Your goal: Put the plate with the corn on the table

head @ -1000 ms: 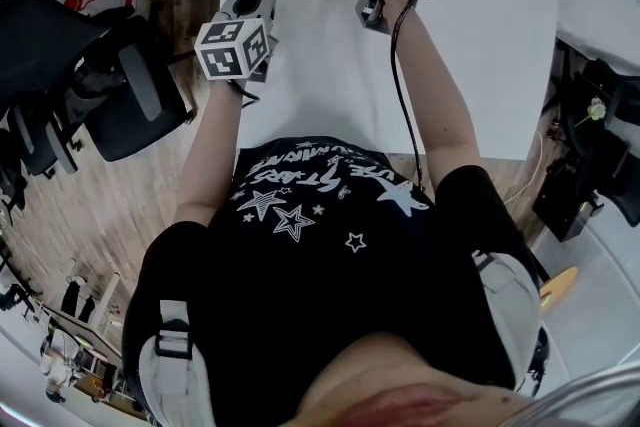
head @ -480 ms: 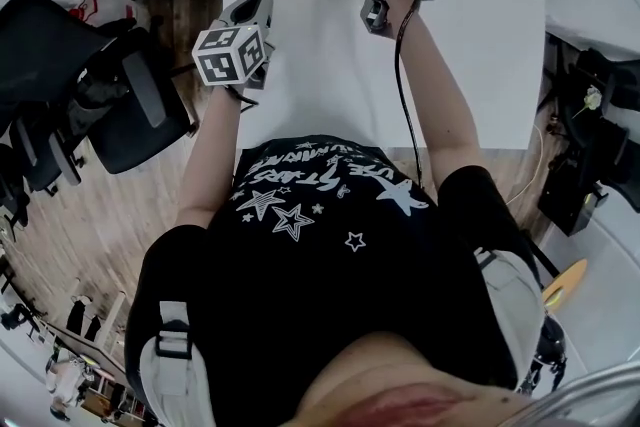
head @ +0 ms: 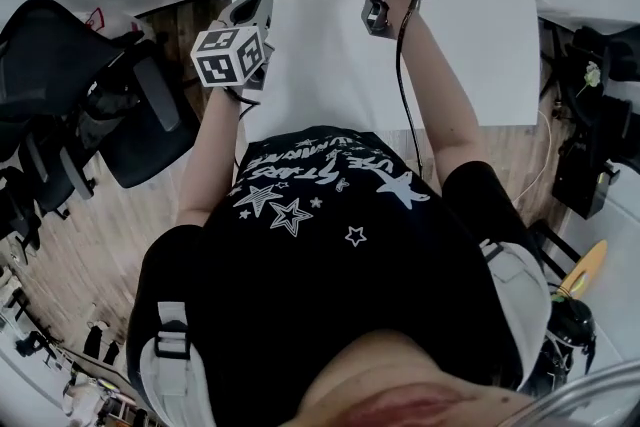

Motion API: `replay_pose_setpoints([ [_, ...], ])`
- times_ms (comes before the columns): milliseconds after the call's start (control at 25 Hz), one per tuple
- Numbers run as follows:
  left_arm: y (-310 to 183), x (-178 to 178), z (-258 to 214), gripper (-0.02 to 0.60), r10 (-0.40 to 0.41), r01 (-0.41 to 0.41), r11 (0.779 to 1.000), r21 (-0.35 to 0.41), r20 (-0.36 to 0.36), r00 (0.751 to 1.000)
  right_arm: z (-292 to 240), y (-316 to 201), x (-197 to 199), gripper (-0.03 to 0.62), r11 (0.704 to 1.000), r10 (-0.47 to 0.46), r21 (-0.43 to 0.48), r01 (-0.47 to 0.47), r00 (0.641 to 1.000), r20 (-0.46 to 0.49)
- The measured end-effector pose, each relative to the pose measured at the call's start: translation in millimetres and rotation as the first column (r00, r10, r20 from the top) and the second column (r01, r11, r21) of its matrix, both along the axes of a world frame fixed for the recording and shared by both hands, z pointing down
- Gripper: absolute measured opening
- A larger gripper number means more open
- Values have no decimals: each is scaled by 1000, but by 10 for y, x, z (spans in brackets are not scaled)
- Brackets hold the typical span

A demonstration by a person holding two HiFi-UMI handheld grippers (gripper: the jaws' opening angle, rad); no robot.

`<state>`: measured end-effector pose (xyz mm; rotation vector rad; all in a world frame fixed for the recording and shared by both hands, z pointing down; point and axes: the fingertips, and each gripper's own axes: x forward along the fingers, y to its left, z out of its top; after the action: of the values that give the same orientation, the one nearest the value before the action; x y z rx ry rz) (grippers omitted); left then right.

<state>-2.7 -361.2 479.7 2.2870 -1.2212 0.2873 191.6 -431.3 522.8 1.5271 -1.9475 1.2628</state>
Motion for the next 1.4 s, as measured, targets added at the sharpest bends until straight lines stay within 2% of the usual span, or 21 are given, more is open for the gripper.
replay_pose_setpoints([
  [400,312,-234,-175,5,97,-96,995,42,-14,995,-280,464,-304,84,996,68,64,-69,998,18],
  [640,544,-360,-243,5,163,-161,985,61,-28,986,-513,849,-498,35,985,108,136,-107,994,3],
  [840,835,-436,-176,5,236,-234,971,53,-27,971,-726,1247,-796,14,966,139,203,-162,983,123],
  [920,923,-476,-120,5,259,-258,965,45,-21,966,-769,1391,-907,12,959,145,223,-174,980,139],
  [1160,1103,-571,-66,5,285,-284,958,37,-37,958,-655,1752,-1087,6,963,152,210,-169,984,97],
  [1400,1170,-490,9,5,300,-299,954,36,-19,954,-512,1920,-1048,6,969,141,198,-150,988,61],
])
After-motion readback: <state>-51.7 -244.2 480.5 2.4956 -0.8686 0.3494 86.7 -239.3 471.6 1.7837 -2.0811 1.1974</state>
